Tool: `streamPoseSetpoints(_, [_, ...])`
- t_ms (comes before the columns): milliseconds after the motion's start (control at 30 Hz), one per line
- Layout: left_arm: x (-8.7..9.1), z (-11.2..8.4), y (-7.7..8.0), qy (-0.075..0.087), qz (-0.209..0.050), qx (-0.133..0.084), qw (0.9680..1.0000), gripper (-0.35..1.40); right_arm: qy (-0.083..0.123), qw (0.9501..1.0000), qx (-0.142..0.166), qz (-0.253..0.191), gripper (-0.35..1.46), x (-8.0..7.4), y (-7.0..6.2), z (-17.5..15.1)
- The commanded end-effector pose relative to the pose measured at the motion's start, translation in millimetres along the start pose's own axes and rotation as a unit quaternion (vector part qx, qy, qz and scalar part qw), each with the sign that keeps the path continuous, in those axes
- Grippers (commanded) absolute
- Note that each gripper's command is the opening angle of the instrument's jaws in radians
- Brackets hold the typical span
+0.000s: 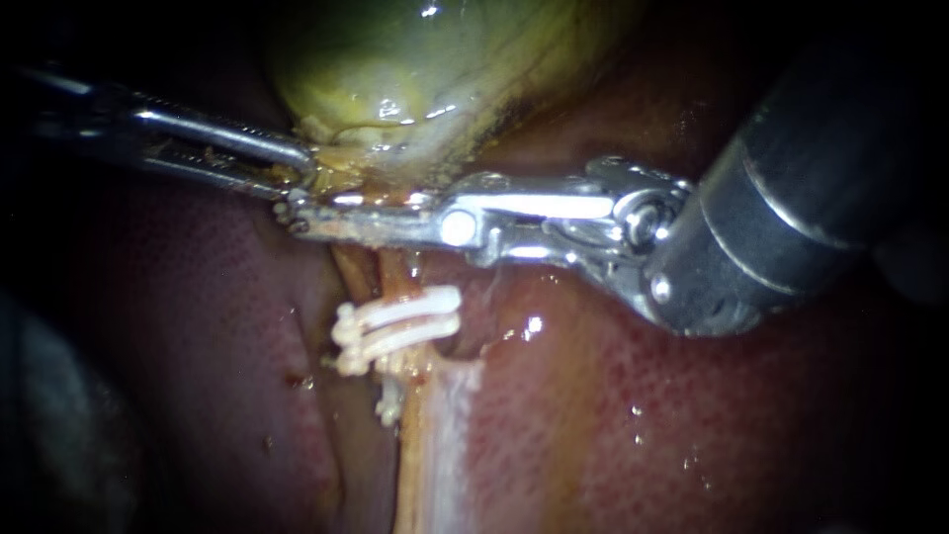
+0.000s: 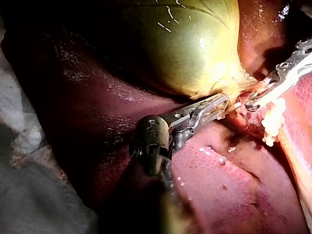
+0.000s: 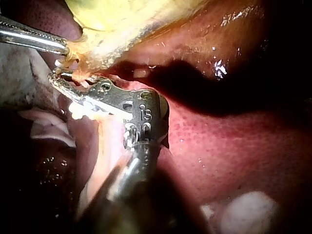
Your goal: Clipping third clip right tube
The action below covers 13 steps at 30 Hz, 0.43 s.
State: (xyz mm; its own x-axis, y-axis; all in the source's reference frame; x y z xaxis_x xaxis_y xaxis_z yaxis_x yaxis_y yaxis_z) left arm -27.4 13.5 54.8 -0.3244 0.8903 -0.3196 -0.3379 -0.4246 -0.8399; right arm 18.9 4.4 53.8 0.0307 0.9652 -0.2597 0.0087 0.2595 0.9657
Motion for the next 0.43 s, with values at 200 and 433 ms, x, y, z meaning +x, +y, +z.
streamPoseSetpoints(200, [0.0, 0.0, 0.0, 0.0, 0.0, 0.0, 1.0, -0.35, -0.003, 1.0, -0.002, -0.001, -0.35, -0.3, 0.1, 0.1])
streamPoseSetpoints(433, [0.0, 0.0, -0.1, 0.0, 0.0, 0.0, 1.0, -0.35, -0.004, 0.9999, -0.003, 0.01, -0.35, -0.5, 0.3, 0.1])
